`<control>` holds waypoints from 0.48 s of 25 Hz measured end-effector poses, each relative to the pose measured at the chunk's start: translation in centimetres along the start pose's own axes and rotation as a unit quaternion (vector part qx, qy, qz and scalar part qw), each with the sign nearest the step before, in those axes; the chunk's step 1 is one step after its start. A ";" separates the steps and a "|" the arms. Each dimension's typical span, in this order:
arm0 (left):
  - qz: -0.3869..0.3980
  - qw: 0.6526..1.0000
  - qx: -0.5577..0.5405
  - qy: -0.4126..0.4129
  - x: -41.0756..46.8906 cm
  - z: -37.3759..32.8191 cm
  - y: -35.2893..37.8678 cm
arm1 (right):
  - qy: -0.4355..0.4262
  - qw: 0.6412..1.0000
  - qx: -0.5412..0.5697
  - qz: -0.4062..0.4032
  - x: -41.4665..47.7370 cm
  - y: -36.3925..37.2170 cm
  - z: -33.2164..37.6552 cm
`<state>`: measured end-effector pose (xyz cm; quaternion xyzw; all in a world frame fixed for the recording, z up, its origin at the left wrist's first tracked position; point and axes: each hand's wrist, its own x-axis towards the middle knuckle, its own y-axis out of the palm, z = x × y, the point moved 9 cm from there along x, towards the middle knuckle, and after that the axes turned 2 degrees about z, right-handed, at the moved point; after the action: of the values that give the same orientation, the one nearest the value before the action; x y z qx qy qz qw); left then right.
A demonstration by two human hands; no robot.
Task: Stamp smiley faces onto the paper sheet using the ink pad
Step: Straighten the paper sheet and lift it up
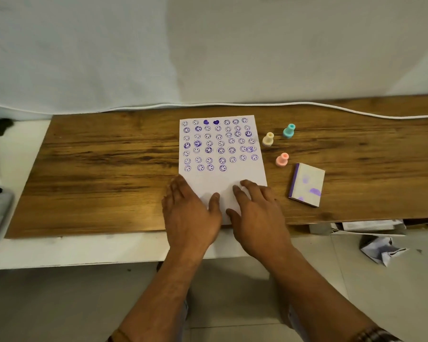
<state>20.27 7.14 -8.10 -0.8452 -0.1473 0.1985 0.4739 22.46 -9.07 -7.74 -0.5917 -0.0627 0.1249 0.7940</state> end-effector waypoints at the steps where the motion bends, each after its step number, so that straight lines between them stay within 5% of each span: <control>1: 0.006 1.000 -0.001 0.008 -0.2 -0.3 0.3 | -0.001 1.000 -0.006 -0.002 0.1 0.3 -0.1; 5: 0.004 0.995 -0.101 0.007 0.1 -1.5 -0.2 | 0.000 1.000 -0.003 -0.015 0.5 0.8 -1.0; 9: 0.010 0.896 -0.429 -0.116 2.0 1.2 -0.5 | 0.010 1.000 0.010 0.002 0.6 1.2 -1.3; 10: 0.016 0.870 -0.467 -0.156 2.4 2.3 -0.3 | 0.011 1.000 0.018 0.007 0.6 1.2 -1.5; 12: 0.021 0.881 -0.434 -0.187 2.9 4.3 -0.2 | 0.006 0.999 0.030 0.016 0.6 1.2 -1.5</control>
<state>20.76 11.68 -10.48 -0.9162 -0.2870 0.2789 0.0191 23.25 -10.01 -9.37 -0.5692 -0.0451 0.1357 0.8097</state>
